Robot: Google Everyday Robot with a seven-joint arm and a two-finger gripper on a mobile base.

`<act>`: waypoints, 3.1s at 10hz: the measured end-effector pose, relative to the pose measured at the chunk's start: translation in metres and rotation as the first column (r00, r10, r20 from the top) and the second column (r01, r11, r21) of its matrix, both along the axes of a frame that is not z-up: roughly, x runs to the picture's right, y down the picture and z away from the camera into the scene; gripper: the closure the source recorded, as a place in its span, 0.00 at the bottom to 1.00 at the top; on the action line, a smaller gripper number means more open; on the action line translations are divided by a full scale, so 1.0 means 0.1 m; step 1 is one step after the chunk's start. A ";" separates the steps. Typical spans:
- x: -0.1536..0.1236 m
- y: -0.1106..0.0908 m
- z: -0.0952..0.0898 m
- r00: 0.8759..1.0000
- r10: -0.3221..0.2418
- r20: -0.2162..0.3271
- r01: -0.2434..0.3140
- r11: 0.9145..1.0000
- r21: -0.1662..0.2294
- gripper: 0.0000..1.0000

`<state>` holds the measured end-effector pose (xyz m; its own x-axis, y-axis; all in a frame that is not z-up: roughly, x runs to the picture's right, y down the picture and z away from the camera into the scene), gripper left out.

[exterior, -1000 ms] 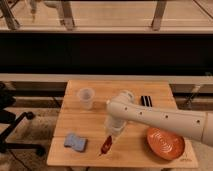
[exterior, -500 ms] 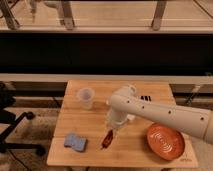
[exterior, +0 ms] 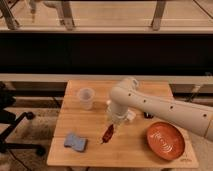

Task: Place the pepper in the ceramic cup

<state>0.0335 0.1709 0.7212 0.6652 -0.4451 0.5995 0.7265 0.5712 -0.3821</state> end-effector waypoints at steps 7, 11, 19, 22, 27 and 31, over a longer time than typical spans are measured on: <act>0.03 -0.45 0.02 1.000 -0.004 0.011 0.004 1.000 0.018 0.97; 0.03 -0.69 0.03 1.000 -0.002 0.019 0.001 0.999 0.034 0.97; -0.26 -1.23 0.13 0.999 -0.040 0.034 0.037 0.996 0.082 0.97; -0.32 -1.41 0.16 0.998 -0.065 0.026 0.062 0.993 0.099 0.97; -0.67 -1.67 0.26 0.992 -0.114 0.047 0.106 0.985 0.139 0.97; -0.87 -1.73 0.33 0.987 -0.148 0.054 0.138 0.978 0.158 0.97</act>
